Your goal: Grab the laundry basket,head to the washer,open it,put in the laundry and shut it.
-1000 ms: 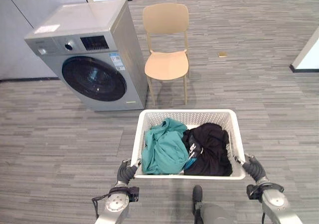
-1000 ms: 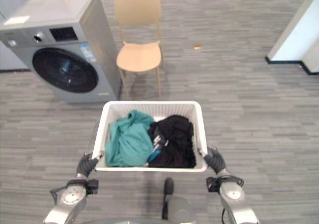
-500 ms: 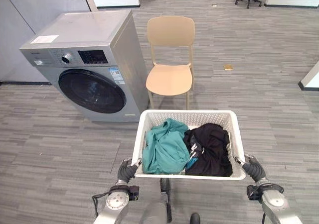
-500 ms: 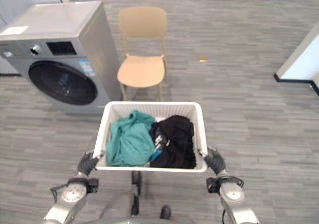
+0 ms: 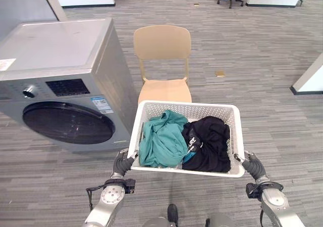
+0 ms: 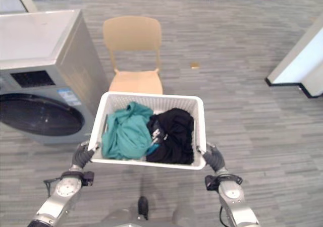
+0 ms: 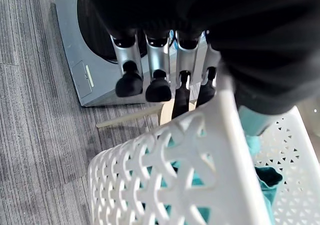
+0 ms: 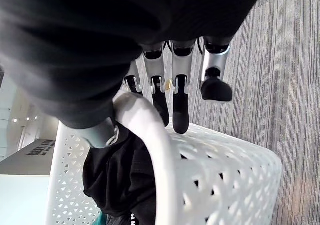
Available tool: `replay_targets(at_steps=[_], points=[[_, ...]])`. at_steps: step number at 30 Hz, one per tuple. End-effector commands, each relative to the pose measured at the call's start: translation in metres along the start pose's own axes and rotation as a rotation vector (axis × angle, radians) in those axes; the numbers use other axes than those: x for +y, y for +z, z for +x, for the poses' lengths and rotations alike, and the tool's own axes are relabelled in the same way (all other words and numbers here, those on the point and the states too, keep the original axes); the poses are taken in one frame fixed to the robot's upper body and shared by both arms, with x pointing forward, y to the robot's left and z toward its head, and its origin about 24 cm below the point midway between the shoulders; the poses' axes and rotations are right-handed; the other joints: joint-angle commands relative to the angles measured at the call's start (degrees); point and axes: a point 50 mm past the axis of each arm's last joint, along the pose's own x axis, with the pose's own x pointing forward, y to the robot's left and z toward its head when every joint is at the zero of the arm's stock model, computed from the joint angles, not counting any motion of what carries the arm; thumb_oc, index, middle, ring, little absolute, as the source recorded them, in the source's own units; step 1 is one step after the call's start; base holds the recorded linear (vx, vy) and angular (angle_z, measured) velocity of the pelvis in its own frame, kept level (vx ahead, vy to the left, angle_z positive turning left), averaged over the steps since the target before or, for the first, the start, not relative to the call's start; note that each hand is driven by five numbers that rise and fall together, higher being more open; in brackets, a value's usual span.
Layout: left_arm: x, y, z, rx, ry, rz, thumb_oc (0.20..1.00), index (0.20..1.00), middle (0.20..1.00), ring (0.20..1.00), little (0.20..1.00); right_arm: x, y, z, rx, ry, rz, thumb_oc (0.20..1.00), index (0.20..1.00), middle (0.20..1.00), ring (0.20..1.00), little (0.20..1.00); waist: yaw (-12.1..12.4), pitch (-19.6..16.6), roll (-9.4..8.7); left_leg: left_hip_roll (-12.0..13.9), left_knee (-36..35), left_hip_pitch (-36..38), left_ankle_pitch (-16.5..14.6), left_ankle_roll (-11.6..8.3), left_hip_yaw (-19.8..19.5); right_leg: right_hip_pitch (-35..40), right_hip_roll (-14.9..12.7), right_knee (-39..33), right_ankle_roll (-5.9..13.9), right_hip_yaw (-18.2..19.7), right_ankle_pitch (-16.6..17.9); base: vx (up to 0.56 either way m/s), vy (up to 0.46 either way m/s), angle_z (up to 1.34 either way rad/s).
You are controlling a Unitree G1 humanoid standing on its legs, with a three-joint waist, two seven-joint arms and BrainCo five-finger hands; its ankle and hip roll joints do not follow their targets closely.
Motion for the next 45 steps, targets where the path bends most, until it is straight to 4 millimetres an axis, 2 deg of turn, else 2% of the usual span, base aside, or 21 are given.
replay_targets(at_steps=[1,6,8,9,10,11,13,17,18,19,20,22,25,29,30,31,35,37,38,42,45], points=[[-0.014,0.045,0.0,-0.238,-0.089,-0.124,0.2,0.2,0.2,0.2,0.2,0.016,0.053,0.008,-0.279,0.127,0.089,0.2,0.2,0.2,0.2,0.2,-2.5,0.1,-0.9,3.2,3.5,5.2,-3.6,-6.21,-4.3,2.2,2.5,-16.7,2.27,-2.3,18.1,0.41,-0.028,0.33],[-0.012,0.038,0.0,-0.215,-0.069,-0.12,0.2,0.2,0.2,0.2,0.2,0.013,0.047,0.005,-0.254,0.132,0.076,0.2,0.2,0.2,0.2,0.2,-4.0,0.8,-0.95,3.5,3.9,10.2,-6.1,-7.2,-7.6,0.7,3.4,-20.7,3.04,-3.6,21.2,0.34,-0.065,0.29],[-0.015,0.031,-0.001,-0.193,-0.08,-0.12,0.2,0.2,0.2,0.2,0.2,0.013,0.042,0.004,-0.232,0.135,0.089,0.2,0.2,0.2,0.2,0.2,-4.2,0.0,-0.72,4.4,6.6,10.7,-6.0,-8.52,-8.7,2.7,3.3,-20.7,2.02,-2.8,20.9,0.27,-0.152,0.46],[-0.02,0.03,0.0,-0.184,-0.095,-0.137,0.2,0.2,0.2,0.2,0.2,0.009,0.041,0.004,-0.23,0.117,0.08,0.2,0.2,0.2,0.2,0.2,-3.8,-0.4,-0.56,6.7,11.4,8.8,-3.0,-10.66,-8.2,4.5,3.5,-19.9,0.77,-3.4,20.0,0.21,-0.156,0.88],[-0.02,0.031,0.0,-0.184,-0.095,-0.137,0.2,0.2,0.2,0.2,0.2,0.008,0.041,0.004,-0.231,0.116,0.08,0.2,0.2,0.2,0.2,0.2,-4.0,-0.4,-0.48,6.8,11.7,8.6,-3.2,-10.79,-8.4,4.5,3.6,-19.9,0.68,-3.6,19.9,0.16,-0.192,1.45],[-0.024,0.032,0.003,-0.184,-0.106,-0.157,0.2,0.2,0.2,0.2,0.2,0.004,0.043,0.005,-0.241,0.095,0.076,0.2,0.2,0.2,0.2,0.2,-3.6,-0.1,-0.7,8.6,18.1,4.3,-0.2,-12.27,-7.7,6.5,2.7,-20.6,-0.21,-5.9,19.1,0.06,-0.135,1.13],[-0.025,0.035,0.005,-0.19,-0.106,-0.15,0.2,0.2,0.2,0.2,0.2,0.0,0.047,0.006,-0.258,0.079,0.083,0.2,0.2,0.2,0.2,0.2,-3.0,0.7,-0.96,9.4,21.5,1.0,1.8,-12.25,-7.1,8.4,2.7,-21.1,-1.33,-6.8,17.7,0.11,-0.151,0.55],[-0.025,0.034,0.007,-0.182,-0.094,-0.162,0.2,0.2,0.2,0.2,0.2,-0.003,0.044,0.005,-0.242,0.061,0.076,0.2,0.2,0.2,0.2,0.2,-1.7,0.5,-1.29,9.9,15.0,-2.7,0.4,-11.53,-4.7,11.8,2.1,-22.6,-0.92,-8.0,15.4,0.18,-0.037,0.39],[-0.025,0.033,0.007,-0.179,-0.088,-0.159,0.2,0.2,0.2,0.2,0.2,-0.004,0.044,0.005,-0.241,0.056,0.069,0.2,0.2,0.2,0.2,0.2,-1.4,0.4,-0.95,10.1,10.7,-3.4,1.2,-11.7,-4.2,12.6,2.3,-22.8,-0.6,-8.2,14.7,0.31,0.049,0.17],[-0.024,0.033,0.008,-0.175,-0.078,-0.155,0.2,0.2,0.2,0.2,0.2,-0.005,0.042,0.004,-0.232,0.05,0.054,0.2,0.2,0.2,0.2,0.2,-0.7,0.3,-0.28,10.9,7.3,-5.5,4.5,-12.41,-3.9,14.1,2.8,-22.8,-0.64,-7.9,13.4,0.24,0.054,0.06],[-0.024,0.033,0.008,-0.175,-0.079,-0.155,0.2,0.2,0.2,0.2,0.2,-0.005,0.042,0.003,-0.232,0.05,0.054,0.2,0.2,0.2,0.2,0.2,-0.7,0.3,-0.33,10.8,6.9,-5.3,4.7,-12.47,-3.9,14.2,2.7,-22.8,-0.66,-8.0,13.3,0.2,0.058,-0.1],[-0.022,0.03,0.008,-0.163,-0.061,-0.146,0.2,0.2,0.2,0.2,0.2,-0.007,0.039,0.002,-0.22,0.042,0.037,0.2,0.2,0.2,0.2,0.2,0.1,0.3,0.41,12.0,3.6,-6.7,8.3,-13.14,-3.3,16.1,3.0,-22.3,-0.59,-7.6,11.6,0.2,0.078,-0.1],[-0.022,0.026,0.007,-0.148,-0.051,-0.142,0.2,0.2,0.2,0.2,0.2,-0.005,0.036,0.003,-0.203,0.042,0.038,0.2,0.2,0.2,0.2,0.2,0.8,-0.1,0.68,12.3,2.3,-6.6,9.4,-13.49,-3.4,18.3,2.3,-21.8,-0.16,-6.8,10.2,0.22,0.124,-0.09],[-0.021,0.026,0.008,-0.147,-0.049,-0.137,0.2,0.2,0.2,0.2,0.2,-0.003,0.034,0.003,-0.194,0.039,0.045,0.2,0.2,0.2,0.2,0.2,0.9,-0.7,0.5,11.9,3.9,-6.8,8.2,-12.99,-1.7,20.1,0.8,-21.6,0.54,-6.6,9.6,0.18,0.163,-0.12],[-0.02,0.027,0.008,-0.152,-0.058,-0.116,0.2,0.2,0.2,0.2,0.2,0.0,0.032,0.005,-0.184,0.038,0.062,0.2,0.2,0.2,0.2,0.2,1.0,-1.3,-0.01,10.8,5.9,-6.7,5.7,-12.06,-1.3,20.9,-1.5,-21.6,1.53,-6.0,10.1,0.25,0.245,0.1],[-0.02,0.027,0.008,-0.152,-0.058,-0.115,0.2,0.2,0.2,0.2,0.2,0.001,0.031,0.005,-0.184,0.038,0.062,0.2,0.2,0.2,0.2,0.2,1.0,-1.3,-0.07,10.7,6.0,-6.7,5.6,-12.02,-1.2,20.9,-1.6,-21.7,1.57,-5.9,10.1,0.23,0.249,0.09],[-0.016,0.031,0.011,-0.166,-0.058,-0.081,0.2,0.2,0.2,0.2,0.2,0.01,0.03,0.013,-0.167,0.059,0.026,0.2,0.2,0.2,0.2,0.2,1.4,-1.5,-1.28,8.9,10.8,-6.8,0.1,-9.85,0.0,19.3,-4.8,-19.8,3.46,-3.4,11.3,0.09,0.171,-0.12],[-0.014,0.032,0.012,-0.169,-0.053,-0.066,0.2,0.2,0.2,0.2,0.2,0.012,0.031,0.015,-0.17,0.065,0.015,0.2,0.2,0.2,0.2,0.2,1.5,-1.4,-1.48,8.4,11.5,-6.8,-0.9,-9.22,0.4,17.8,-5.4,-18.0,3.87,-2.6,12.1,0.05,0.174,-0.38],[-0.012,0.035,0.015,-0.178,-0.039,-0.041,0.2,0.2,0.2,0.2,0.2,0.017,0.031,0.02,-0.165,0.075,0.001,0.2,0.2,0.2,0.2,0.2,1.2,-0.9,-1.55,8.1,11.5,-6.5,-1.5,-8.55,1.0,15.3,-5.5,-15.6,4.27,-1.7,13.8,0.03,0.166,-0.33],[-0.008,0.037,0.021,-0.184,-0.001,-0.012,0.2,0.2,0.2,0.2,0.2,0.027,0.031,0.026,-0.16,0.089,0.003,0.2,0.2,0.2,0.2,0.2,1.1,-0.4,-1.18,7.8,10.8,-6.2,-2.3,-7.66,1.9,11.5,-4.7,-12.7,4.01,-1.5,13.7,0.0,0.135,-0.32],[-0.008,0.038,0.028,-0.181,0.038,-0.001,0.2,0.2,0.2,0.2,0.2,0.037,0.036,0.035,-0.17,0.113,0.004,0.2,0.2,0.2,0.2,0.2,0.2,0.7,-1.24,6.9,9.1,-5.2,-2.6,-7.36,2.1,6.4,-1.7,-14.8,2.99,-2.1,14.2,0.02,0.092,-0.38]])
